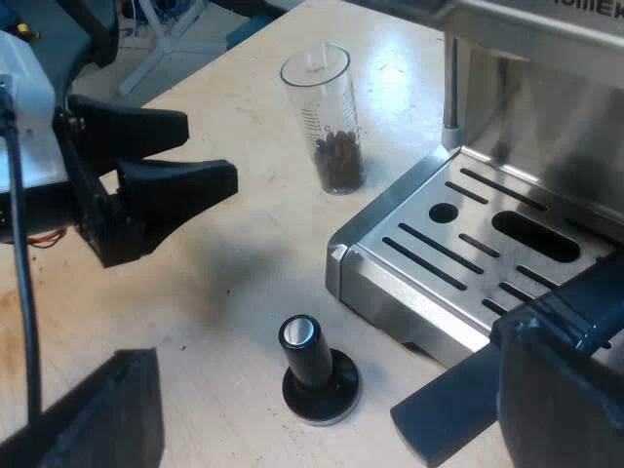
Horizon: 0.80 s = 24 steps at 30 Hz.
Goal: Pour the beans into the coffee machine
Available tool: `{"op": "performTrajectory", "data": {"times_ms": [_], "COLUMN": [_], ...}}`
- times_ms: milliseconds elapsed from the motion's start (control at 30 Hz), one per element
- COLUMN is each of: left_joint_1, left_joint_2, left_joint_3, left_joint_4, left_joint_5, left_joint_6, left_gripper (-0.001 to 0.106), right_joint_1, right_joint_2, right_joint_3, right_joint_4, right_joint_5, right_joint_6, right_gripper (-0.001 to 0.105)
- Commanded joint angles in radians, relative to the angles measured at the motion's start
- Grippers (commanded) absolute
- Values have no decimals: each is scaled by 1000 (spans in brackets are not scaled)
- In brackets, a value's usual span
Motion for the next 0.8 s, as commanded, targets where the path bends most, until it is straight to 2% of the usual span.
{"op": "performTrajectory", "data": {"times_ms": [33,67,167,233,433,500,600,800], "left_joint_1": [-4,-4,-4,-4,-4,-4,-4,-4], "left_joint_2": [32,89,126,220,408,457,539,590], "left_joint_3": [-3,-3,-3,-3,-31,-45,-80,-133], "left_joint_4": [-67,-137,-179,-278,-436,-460,-526,-544], "left_joint_5": [-17,-32,-51,-74,-72,-69,-30,-25], "left_joint_6": [-11,-11,-9,-9,-9,-9,-9,-7], "left_gripper": [88,88,88,88,88,88,88,88], "right_joint_1": [3,3,3,3,3,3,3,3], "right_joint_2": [-2,-2,-2,-2,-2,-2,-2,-2], "right_joint_3": [-11,-11,-11,-11,-11,-11,-11,-11], "right_joint_4": [-14,-14,-14,-14,-14,-14,-14,-14], "right_joint_5": [-10,-10,-10,-10,-10,-10,-10,-10], "right_joint_6": [-6,-6,-6,-6,-6,-6,-6,-6], "right_gripper": [72,72,72,72,72,72,72,72]}}
